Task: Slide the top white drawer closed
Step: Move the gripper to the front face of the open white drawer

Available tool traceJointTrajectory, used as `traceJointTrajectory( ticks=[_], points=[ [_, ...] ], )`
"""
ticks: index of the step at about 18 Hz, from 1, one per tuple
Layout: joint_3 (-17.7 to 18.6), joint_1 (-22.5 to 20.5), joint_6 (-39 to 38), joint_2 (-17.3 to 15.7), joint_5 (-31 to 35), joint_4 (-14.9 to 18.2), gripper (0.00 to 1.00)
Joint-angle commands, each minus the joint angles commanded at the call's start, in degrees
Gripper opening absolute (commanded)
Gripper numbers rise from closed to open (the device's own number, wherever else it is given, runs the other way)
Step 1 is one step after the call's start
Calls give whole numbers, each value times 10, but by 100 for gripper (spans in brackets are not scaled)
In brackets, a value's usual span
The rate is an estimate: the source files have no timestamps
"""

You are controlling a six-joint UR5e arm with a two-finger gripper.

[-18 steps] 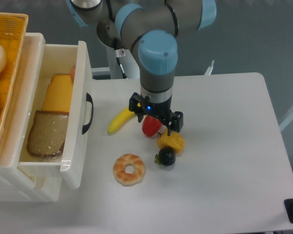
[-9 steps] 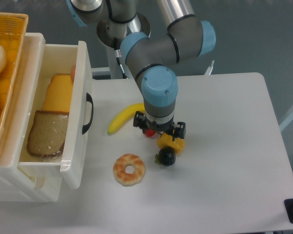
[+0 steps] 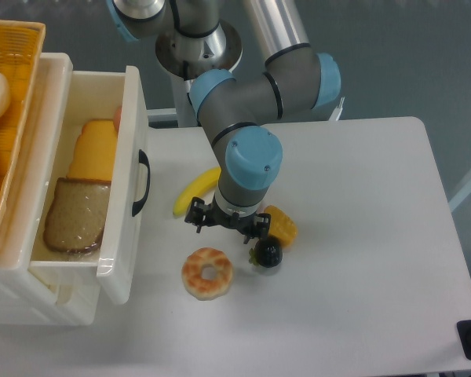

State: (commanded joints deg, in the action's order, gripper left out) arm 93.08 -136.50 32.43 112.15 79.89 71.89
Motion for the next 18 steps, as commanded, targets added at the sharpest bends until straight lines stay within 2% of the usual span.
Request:
traceJointTrajectory(
  ticks=[6,9,13,18],
  points=[
    [14,9,4,-8,-11,18,100],
    [29,10,6,-15,-20,45,100],
    [36,8,8,-32,-26,54,100],
    [39,8,4,-33,-53,58,100]
  ],
)
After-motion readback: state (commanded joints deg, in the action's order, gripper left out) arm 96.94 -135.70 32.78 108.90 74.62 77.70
